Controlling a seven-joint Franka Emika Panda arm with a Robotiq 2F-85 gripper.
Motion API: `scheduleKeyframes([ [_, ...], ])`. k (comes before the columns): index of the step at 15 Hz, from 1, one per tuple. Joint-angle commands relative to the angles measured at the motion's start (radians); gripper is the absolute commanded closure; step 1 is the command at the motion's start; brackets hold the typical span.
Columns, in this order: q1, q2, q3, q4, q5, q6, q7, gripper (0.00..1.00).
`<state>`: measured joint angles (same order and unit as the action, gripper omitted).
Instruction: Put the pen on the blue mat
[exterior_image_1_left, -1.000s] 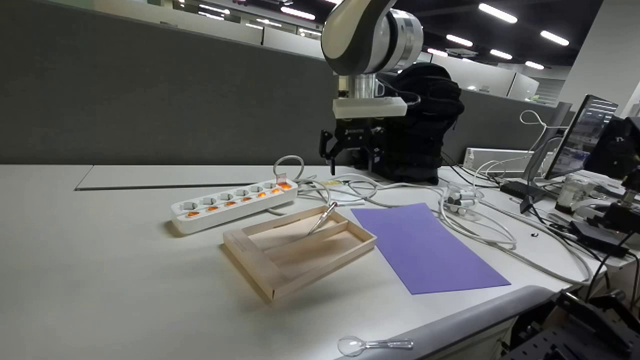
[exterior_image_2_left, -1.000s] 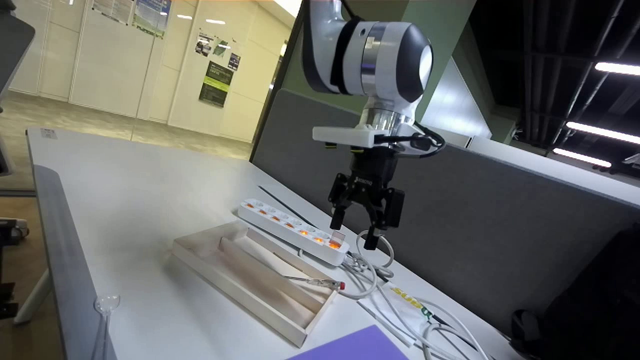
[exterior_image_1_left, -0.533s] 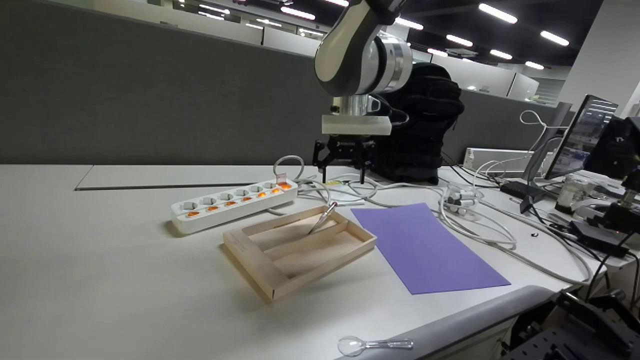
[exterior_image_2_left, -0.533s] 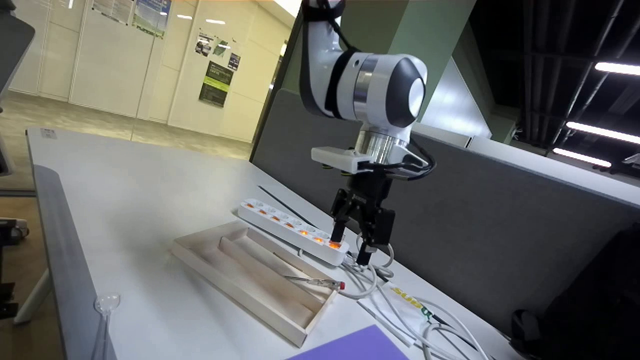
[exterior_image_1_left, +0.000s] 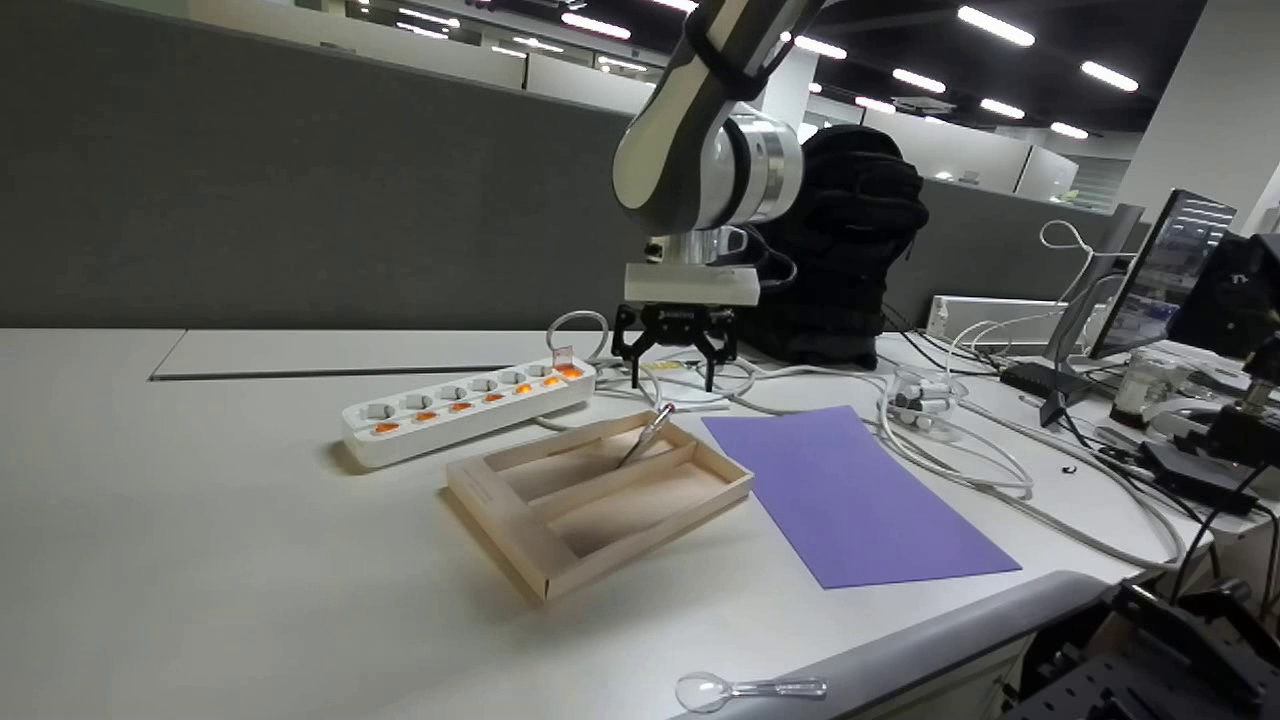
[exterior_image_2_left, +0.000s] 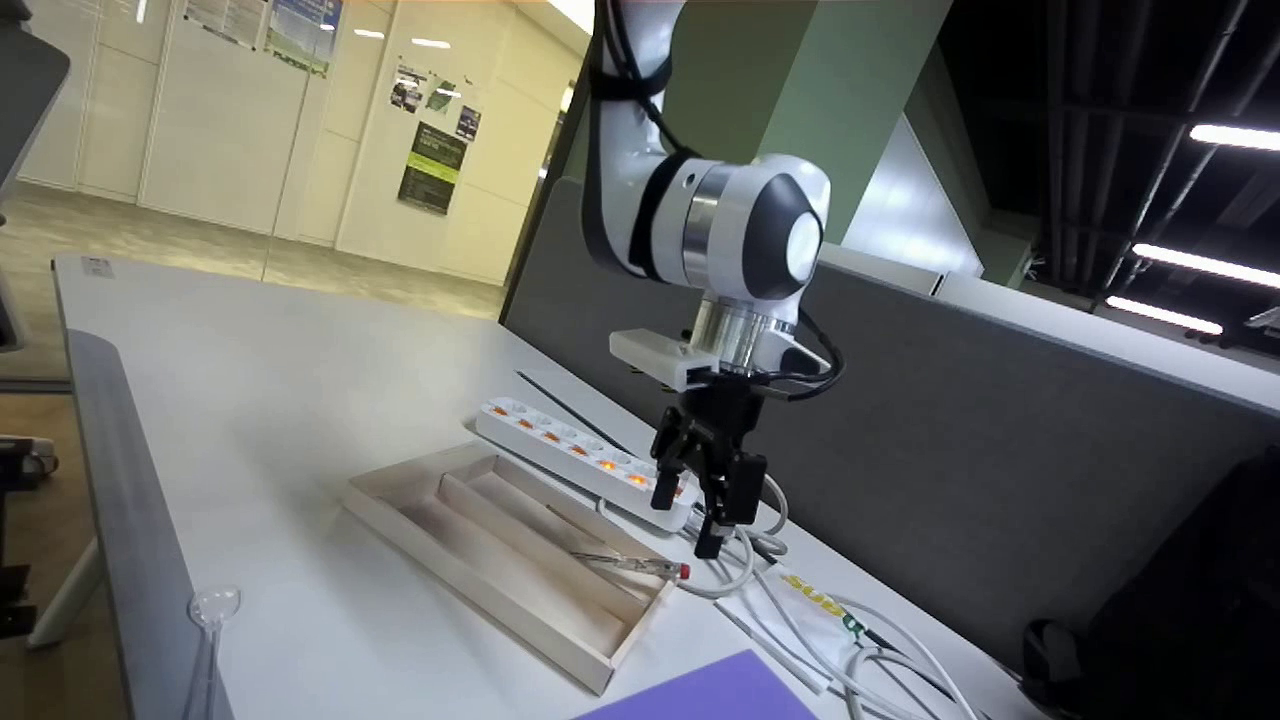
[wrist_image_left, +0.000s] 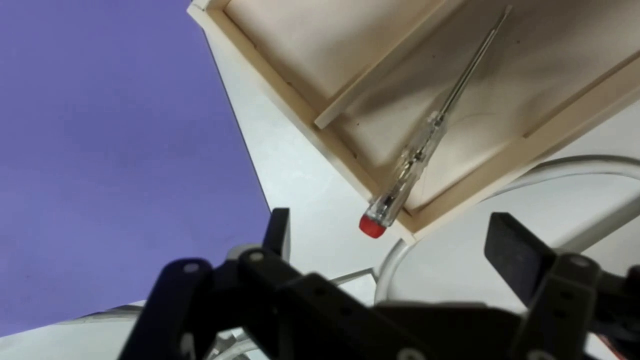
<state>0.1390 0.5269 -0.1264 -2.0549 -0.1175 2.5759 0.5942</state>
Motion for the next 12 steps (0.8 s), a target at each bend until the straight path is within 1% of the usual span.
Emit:
scheduleKeyframes([
  [1,0.022,0.023,-0.036,0.014,0.011,0.012,0.036,0.00],
  [6,0.030,0.040,-0.060,0.014,0.010,0.018,0.041,0.00],
  [12,0.044,0.061,-0.066,0.025,0.008,0.026,0.042,0.00],
])
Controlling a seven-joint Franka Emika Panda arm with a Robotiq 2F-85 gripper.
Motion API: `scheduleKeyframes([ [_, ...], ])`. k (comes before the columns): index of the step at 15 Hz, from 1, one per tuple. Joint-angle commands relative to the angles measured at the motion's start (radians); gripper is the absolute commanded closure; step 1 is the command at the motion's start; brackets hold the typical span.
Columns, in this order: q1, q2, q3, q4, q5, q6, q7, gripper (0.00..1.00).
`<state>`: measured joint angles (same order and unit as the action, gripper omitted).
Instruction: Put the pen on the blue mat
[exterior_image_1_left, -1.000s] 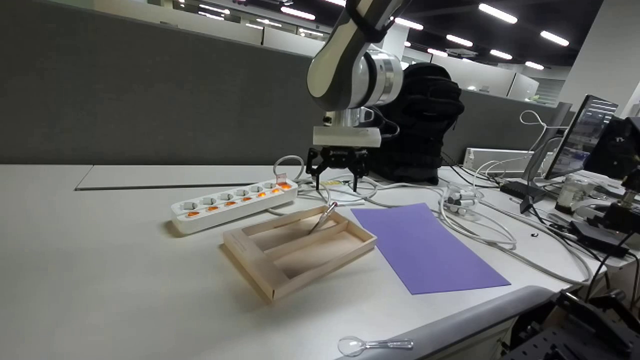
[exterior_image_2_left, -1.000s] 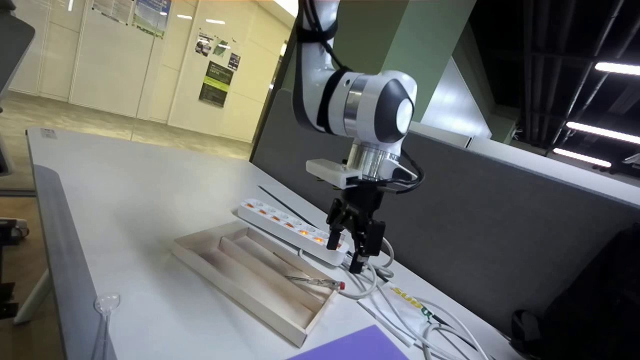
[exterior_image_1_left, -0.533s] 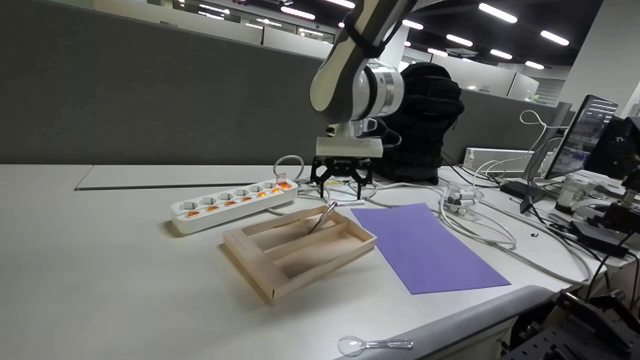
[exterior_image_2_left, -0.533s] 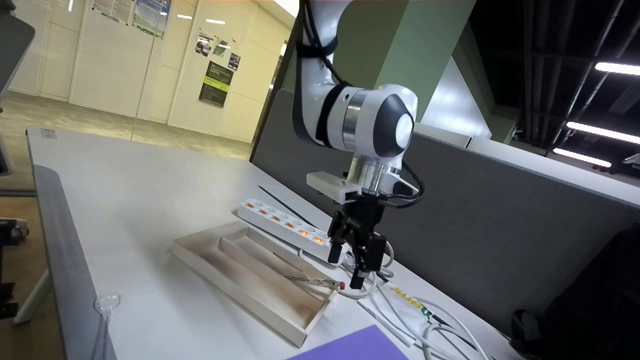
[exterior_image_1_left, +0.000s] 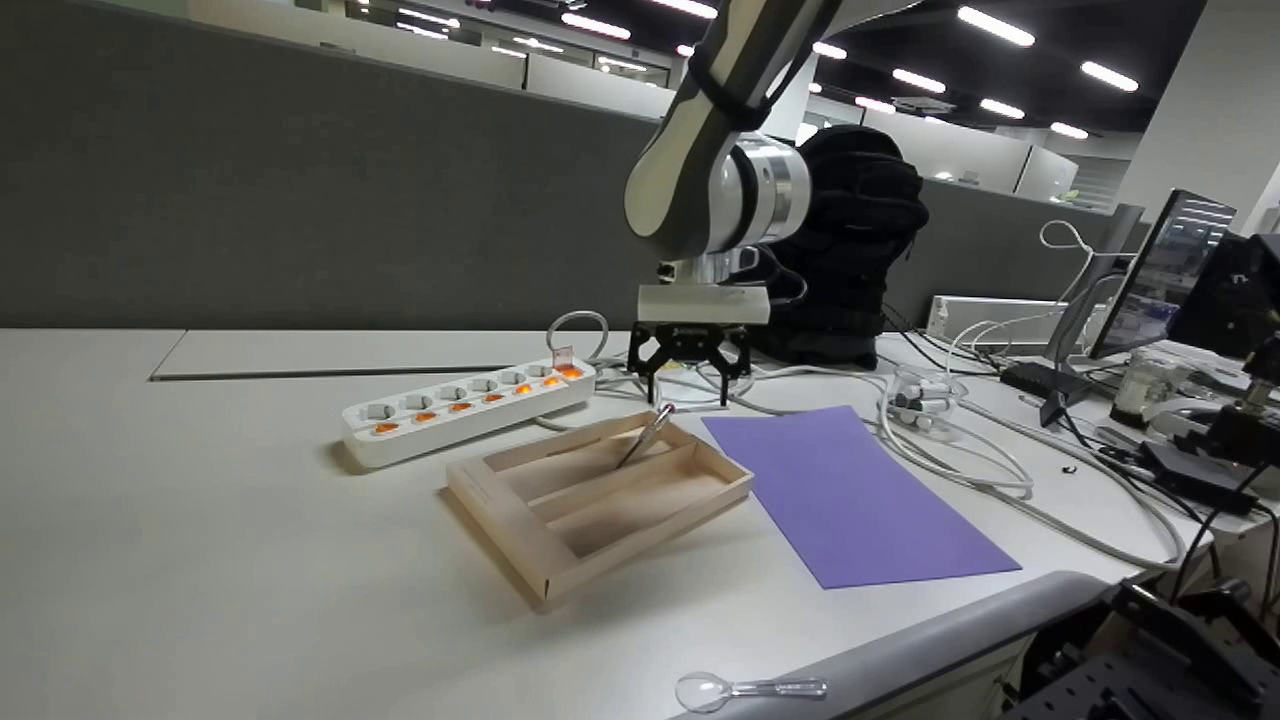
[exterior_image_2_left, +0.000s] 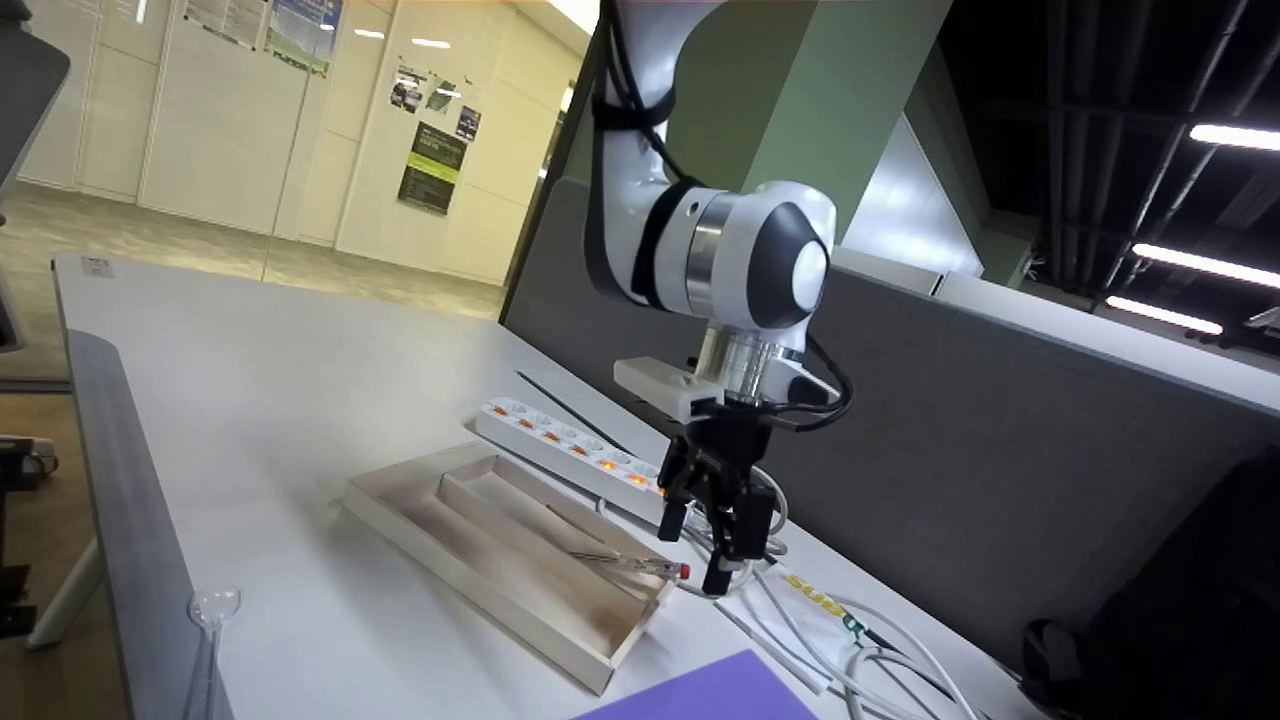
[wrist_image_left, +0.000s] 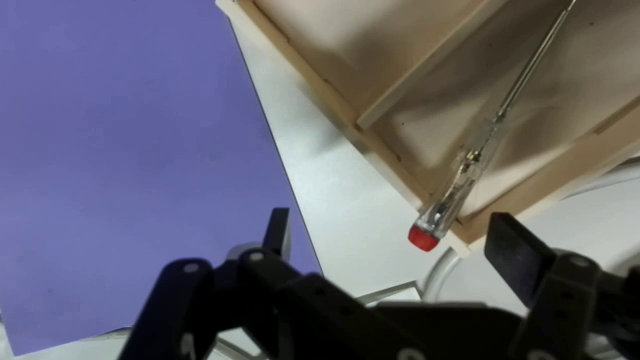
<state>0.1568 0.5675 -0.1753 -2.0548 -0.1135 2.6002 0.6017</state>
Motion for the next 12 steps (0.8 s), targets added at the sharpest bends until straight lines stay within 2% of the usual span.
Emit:
scheduleKeyframes([
  [1,0.028,0.025,-0.016,0.029,0.006,0.001,0.034,0.00],
  [7,0.039,0.047,-0.020,0.042,0.009,-0.001,0.039,0.00],
  [8,0.042,0.052,-0.024,0.045,0.008,0.002,0.045,0.25],
  [9,0.042,0.055,-0.026,0.047,0.008,0.001,0.045,0.25],
  [12,0.042,0.062,-0.032,0.051,0.011,0.002,0.050,0.49],
])
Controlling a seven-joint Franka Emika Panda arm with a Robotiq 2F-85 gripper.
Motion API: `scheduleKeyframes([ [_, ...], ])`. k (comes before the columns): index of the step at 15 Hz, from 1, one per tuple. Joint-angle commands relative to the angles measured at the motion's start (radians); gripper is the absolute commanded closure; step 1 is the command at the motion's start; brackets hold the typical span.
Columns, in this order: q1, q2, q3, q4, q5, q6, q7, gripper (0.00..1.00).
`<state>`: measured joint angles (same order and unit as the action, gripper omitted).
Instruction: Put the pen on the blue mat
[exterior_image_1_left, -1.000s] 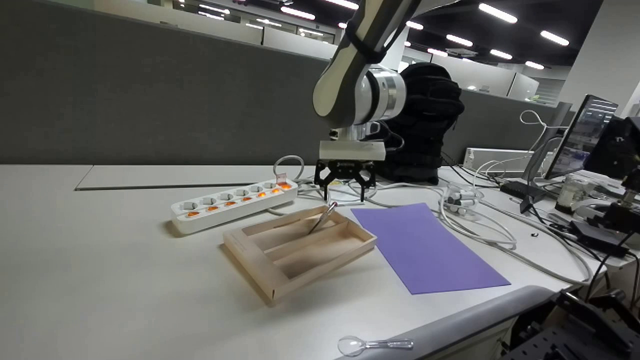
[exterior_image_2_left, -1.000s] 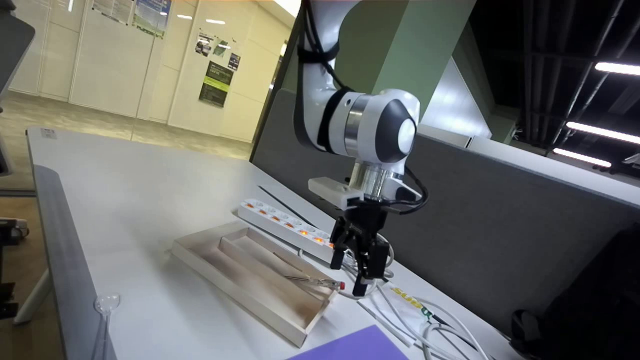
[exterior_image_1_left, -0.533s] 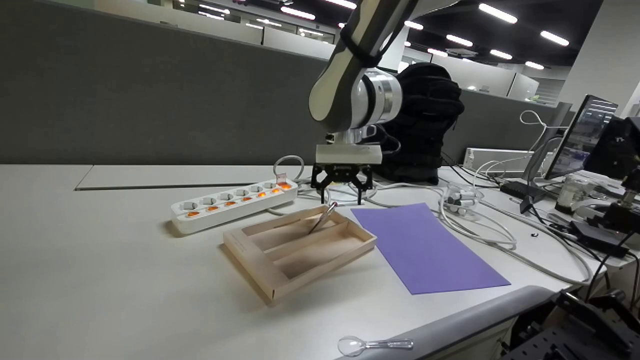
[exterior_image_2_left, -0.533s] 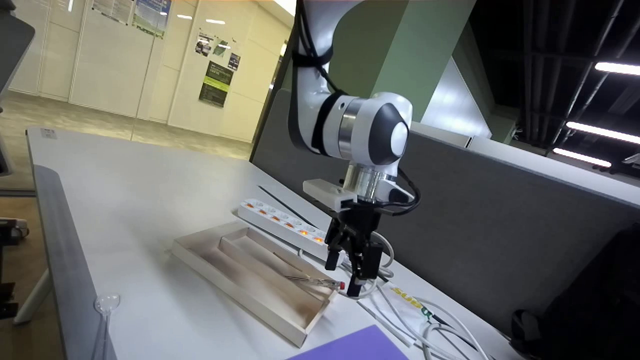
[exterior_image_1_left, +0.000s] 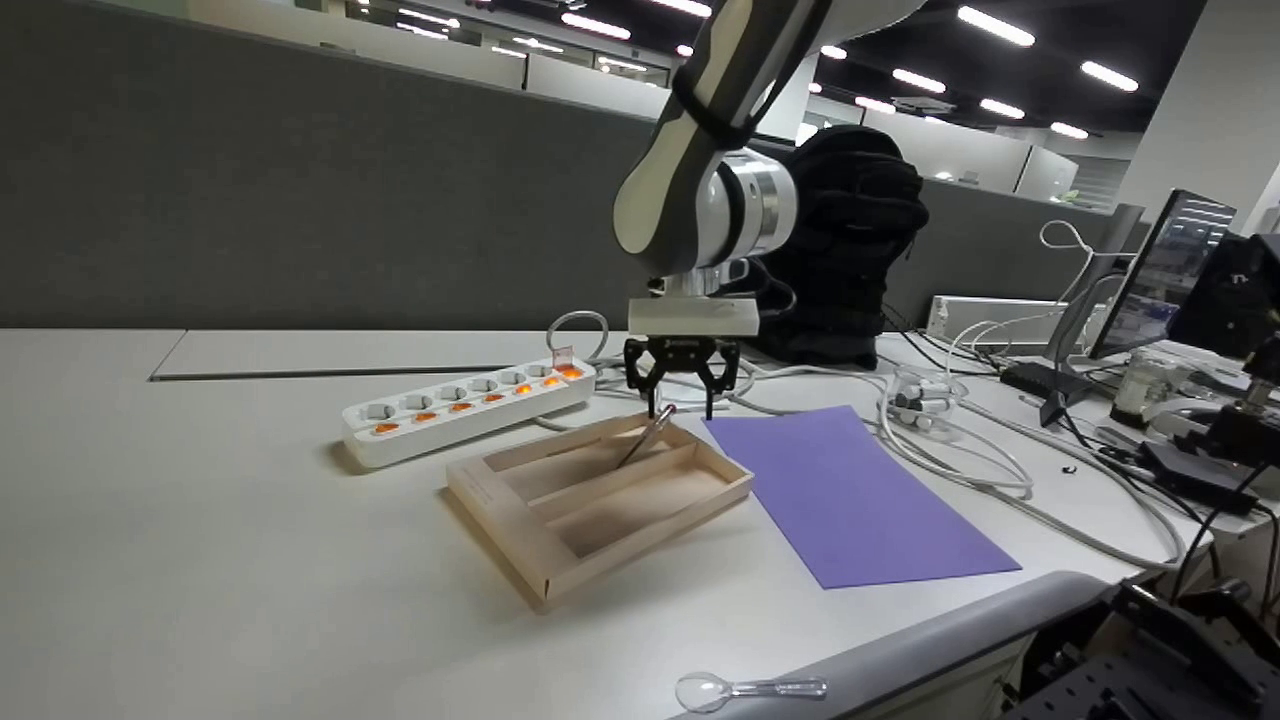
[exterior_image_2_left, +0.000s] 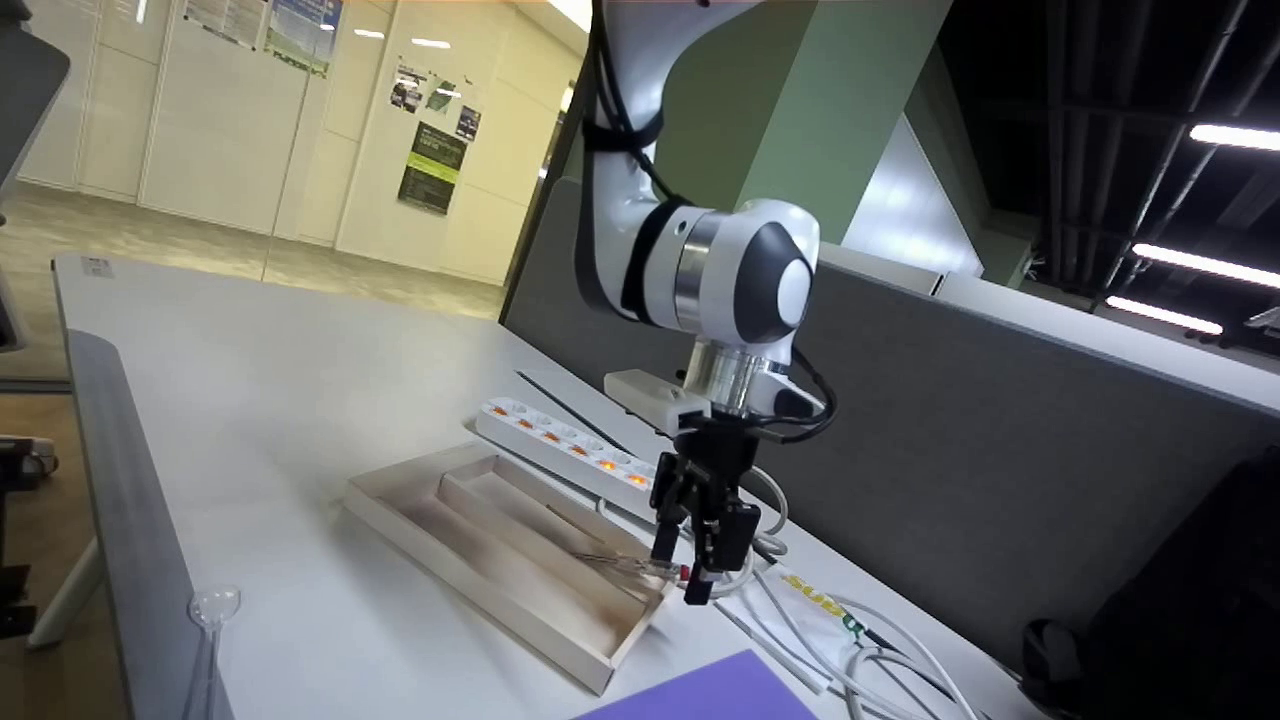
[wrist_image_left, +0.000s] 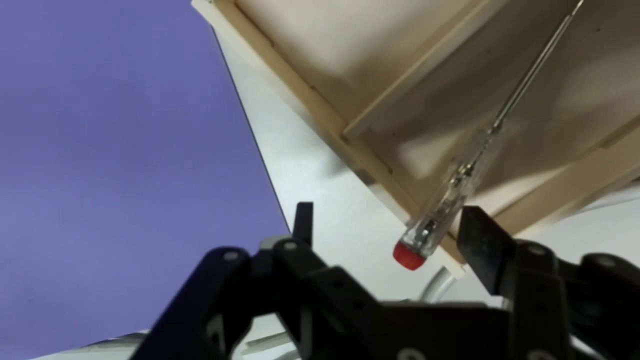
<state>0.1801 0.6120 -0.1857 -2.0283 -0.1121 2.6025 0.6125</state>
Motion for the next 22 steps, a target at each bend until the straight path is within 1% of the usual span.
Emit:
scheduleKeyframes([
  [1,0.018,0.018,-0.022,0.025,0.012,0.000,0.041,0.55],
  [2,0.018,0.017,-0.023,0.024,0.014,0.002,0.044,0.61],
  [7,0.022,-0.001,-0.022,0.016,0.028,0.023,0.051,0.97],
  [8,0.023,-0.005,-0.021,0.015,0.032,0.029,0.053,0.97],
  [9,0.027,-0.011,-0.024,0.012,0.030,0.035,0.057,0.96],
  [10,0.029,-0.023,-0.025,0.005,0.032,0.044,0.058,0.98],
  [11,0.034,-0.034,-0.029,-0.001,0.033,0.055,0.063,0.96],
  [14,0.048,-0.095,-0.053,-0.032,0.033,0.103,0.090,0.96],
  [17,0.066,-0.167,-0.102,-0.072,0.007,0.151,0.130,0.96],
  [22,0.064,-0.267,-0.206,-0.163,-0.042,0.207,0.232,0.96],
])
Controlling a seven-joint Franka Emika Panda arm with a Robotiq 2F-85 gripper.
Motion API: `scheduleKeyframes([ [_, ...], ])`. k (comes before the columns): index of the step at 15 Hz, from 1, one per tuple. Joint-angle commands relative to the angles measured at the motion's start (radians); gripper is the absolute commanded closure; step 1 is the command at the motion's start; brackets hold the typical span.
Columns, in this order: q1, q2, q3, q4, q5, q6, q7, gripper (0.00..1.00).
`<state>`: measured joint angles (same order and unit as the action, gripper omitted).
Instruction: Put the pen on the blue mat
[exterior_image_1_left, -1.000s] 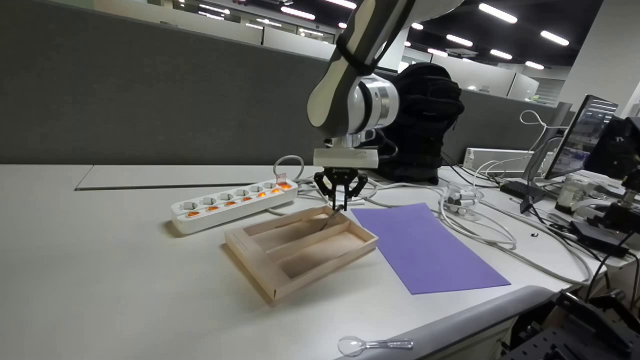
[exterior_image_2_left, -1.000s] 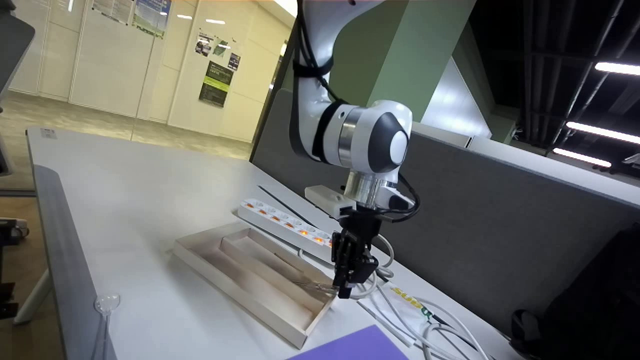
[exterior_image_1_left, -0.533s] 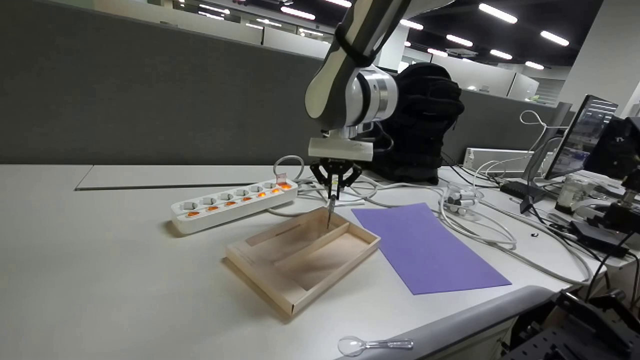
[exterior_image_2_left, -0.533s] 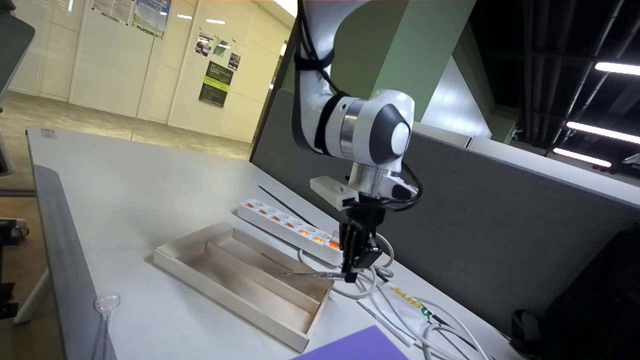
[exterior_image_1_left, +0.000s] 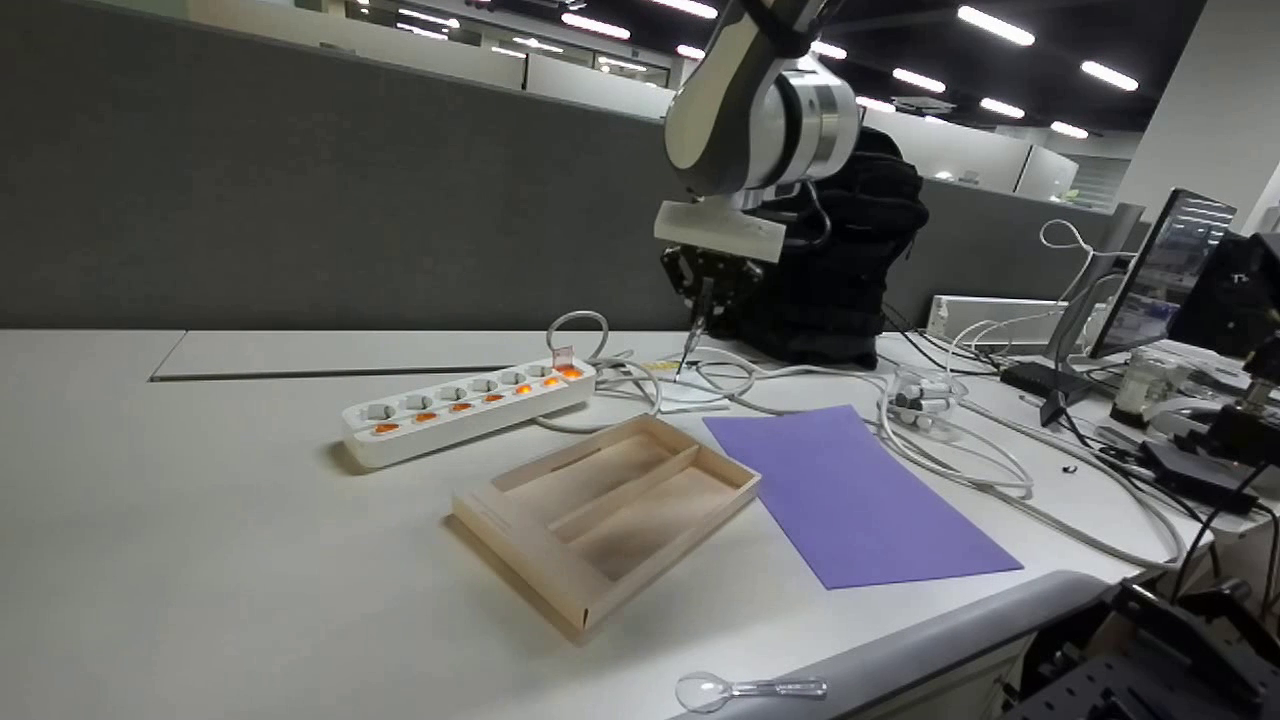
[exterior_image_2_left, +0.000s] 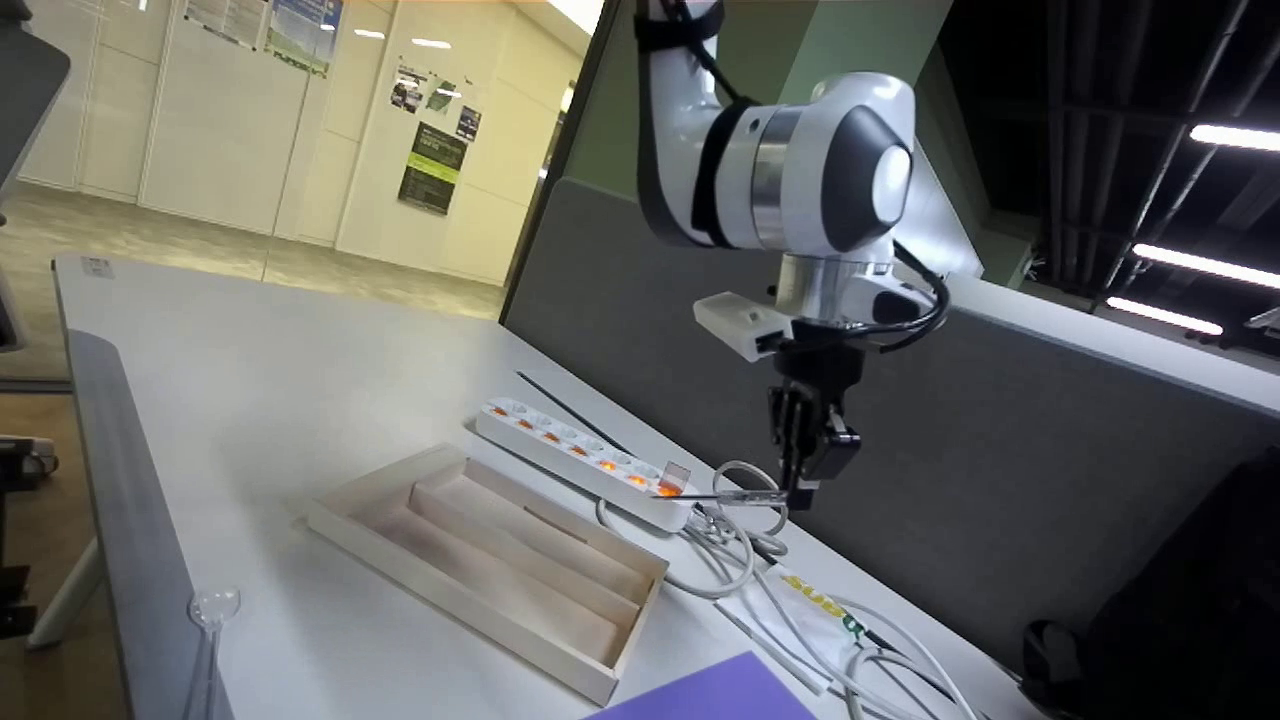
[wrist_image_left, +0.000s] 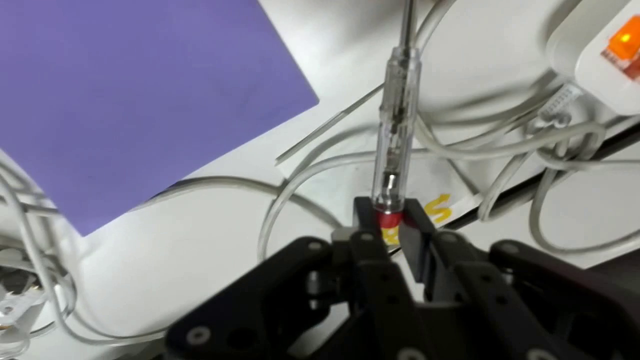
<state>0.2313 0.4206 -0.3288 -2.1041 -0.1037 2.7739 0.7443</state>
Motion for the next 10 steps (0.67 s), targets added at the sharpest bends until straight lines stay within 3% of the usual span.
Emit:
scheduleKeyframes([
  [1,0.009,-0.087,-0.079,-0.103,-0.064,0.039,0.121,0.96],
  [5,-0.032,-0.094,-0.086,-0.148,-0.057,0.052,0.160,0.96],
  [10,-0.118,-0.092,0.003,-0.183,0.075,0.039,0.117,0.96],
])
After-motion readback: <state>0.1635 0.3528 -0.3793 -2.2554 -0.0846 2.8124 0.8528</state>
